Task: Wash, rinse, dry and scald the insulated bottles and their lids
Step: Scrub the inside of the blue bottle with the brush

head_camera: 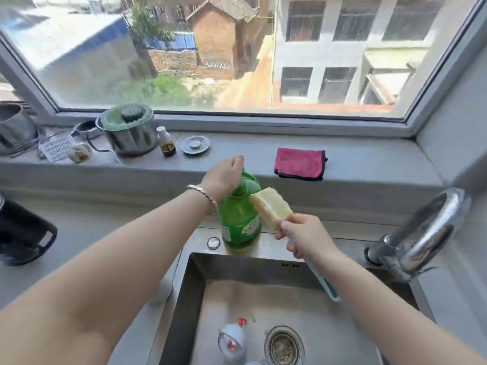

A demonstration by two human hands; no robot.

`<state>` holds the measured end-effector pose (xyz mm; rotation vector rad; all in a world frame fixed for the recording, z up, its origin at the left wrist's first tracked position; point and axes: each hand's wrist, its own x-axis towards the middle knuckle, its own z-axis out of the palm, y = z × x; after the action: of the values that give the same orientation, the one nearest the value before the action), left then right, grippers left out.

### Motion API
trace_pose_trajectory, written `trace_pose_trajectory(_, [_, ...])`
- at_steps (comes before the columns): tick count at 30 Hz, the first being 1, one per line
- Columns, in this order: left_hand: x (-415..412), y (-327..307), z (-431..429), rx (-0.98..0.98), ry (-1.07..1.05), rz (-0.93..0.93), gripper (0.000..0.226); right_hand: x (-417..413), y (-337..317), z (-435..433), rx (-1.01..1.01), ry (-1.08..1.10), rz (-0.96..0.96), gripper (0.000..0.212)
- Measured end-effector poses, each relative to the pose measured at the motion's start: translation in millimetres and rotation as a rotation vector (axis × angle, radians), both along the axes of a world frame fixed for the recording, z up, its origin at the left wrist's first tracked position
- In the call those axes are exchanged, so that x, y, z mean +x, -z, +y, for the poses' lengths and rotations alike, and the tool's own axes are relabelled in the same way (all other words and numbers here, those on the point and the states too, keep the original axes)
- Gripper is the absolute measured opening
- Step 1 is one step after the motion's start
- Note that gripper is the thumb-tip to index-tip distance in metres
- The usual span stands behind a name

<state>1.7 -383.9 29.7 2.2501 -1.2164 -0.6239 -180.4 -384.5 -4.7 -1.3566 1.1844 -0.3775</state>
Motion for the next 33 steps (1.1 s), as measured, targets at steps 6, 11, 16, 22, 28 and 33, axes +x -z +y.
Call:
trace_pose_trajectory(6, [10.2,16.4,-10.1,0.036,0.036,-0.124,0.043,16.7,3.5,-5.3,-0.032,0.011,-0.075,0.026])
trace_pose_trajectory(11, [11.1,24.6,-10.1,0.038,0.057,-0.149,0.042,17.3,10.0,-3.3,-0.037,0.012,-0.091,0.028])
trace_pose_trajectory(16, [10.6,24.2,-5.2,0.085,0.069,-0.194,0.043,11.4,10.1,-4.2,-0.02,0.04,-0.094,0.022])
trace_pose_trajectory(22, [12.4,10.1,-7.0,0.077,0.097,-0.287,0.043,8.8,0.5,-5.0,-0.005,0.048,-0.139,0.024])
trace_pose_trajectory(28, [10.9,18.7,-10.0,0.115,0.105,-0.313,0.043,5.9,-2.0,-2.9,-0.009,0.046,-0.138,0.023])
trace_pose_trajectory(33, [3.8,12.9,7.0,-0.124,0.043,-0.366,0.043,-12.5,-7.7,10.4,-0.043,0.009,-0.098,0.022])
